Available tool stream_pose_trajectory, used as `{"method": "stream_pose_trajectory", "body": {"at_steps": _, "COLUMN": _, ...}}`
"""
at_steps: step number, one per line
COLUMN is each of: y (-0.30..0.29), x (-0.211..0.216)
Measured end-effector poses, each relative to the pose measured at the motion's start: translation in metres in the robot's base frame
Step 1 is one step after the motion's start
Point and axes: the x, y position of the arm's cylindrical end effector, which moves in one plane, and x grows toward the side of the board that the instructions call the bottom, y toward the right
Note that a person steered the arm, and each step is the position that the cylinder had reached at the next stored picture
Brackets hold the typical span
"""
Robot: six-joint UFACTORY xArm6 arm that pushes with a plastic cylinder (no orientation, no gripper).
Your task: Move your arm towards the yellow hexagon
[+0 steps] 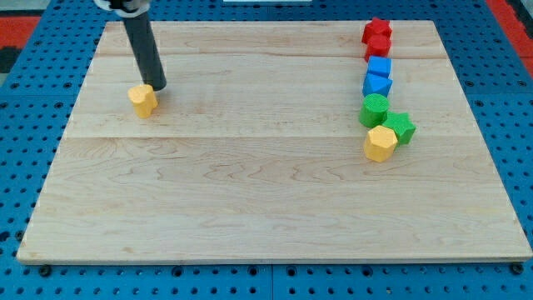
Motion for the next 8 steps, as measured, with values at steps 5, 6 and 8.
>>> {"method": "stream_pose_trajectory", "body": {"at_steps": 5, "y": 0.242, "x": 0.184}}
{"method": "stream_pose_trajectory", "body": {"at_steps": 6, "y": 0.306, "x": 0.185}}
{"method": "stream_pose_trajectory", "body": {"at_steps": 8, "y": 0.391, "x": 0.155}}
